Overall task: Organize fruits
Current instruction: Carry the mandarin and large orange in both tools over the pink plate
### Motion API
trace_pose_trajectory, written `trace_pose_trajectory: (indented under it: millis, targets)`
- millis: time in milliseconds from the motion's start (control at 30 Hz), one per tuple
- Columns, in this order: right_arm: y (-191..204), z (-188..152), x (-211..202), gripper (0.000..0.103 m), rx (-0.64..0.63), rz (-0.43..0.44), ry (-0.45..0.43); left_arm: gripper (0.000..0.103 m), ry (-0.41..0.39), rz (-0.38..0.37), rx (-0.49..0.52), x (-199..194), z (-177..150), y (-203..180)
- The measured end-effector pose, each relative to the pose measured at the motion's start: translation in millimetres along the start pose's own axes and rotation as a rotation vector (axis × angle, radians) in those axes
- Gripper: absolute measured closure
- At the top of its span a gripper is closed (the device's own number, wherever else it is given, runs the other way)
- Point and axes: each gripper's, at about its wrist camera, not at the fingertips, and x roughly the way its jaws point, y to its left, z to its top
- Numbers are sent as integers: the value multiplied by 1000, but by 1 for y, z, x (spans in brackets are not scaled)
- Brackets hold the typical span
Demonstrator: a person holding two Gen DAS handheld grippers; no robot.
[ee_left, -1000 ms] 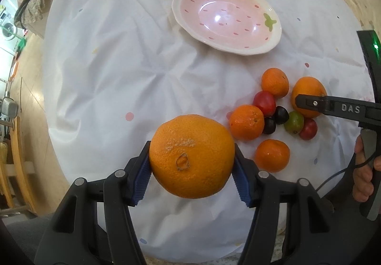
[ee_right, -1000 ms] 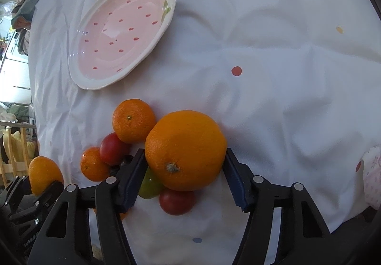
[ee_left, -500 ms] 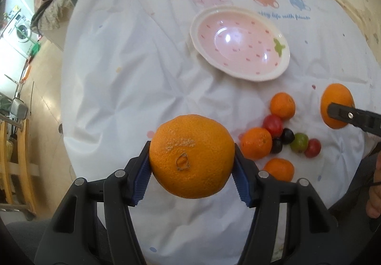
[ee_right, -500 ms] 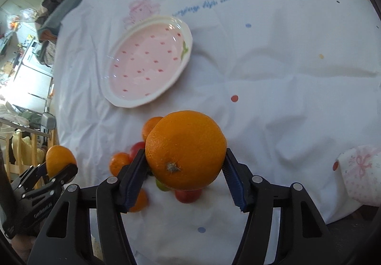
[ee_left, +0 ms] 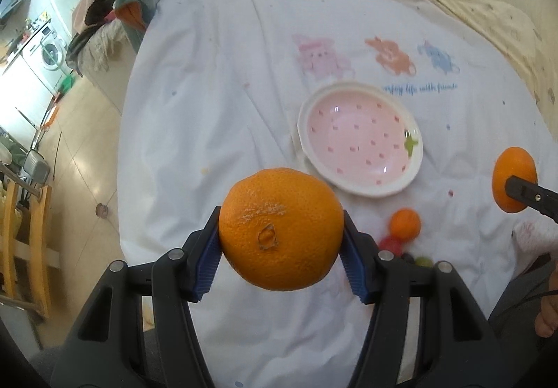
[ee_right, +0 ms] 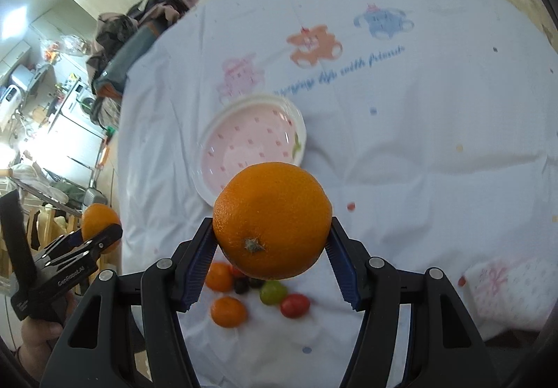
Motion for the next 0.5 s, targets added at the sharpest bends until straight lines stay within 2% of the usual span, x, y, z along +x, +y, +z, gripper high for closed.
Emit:
trace_pose_trajectory:
  millis: [233, 500]
  targets:
    - [6, 42, -7, 39, -25, 18, -44, 46, -46, 4, -3, 1, 42, 0]
    - [12, 83, 12, 39, -50, 16, -44, 46, -59, 2, 12, 19, 81, -8]
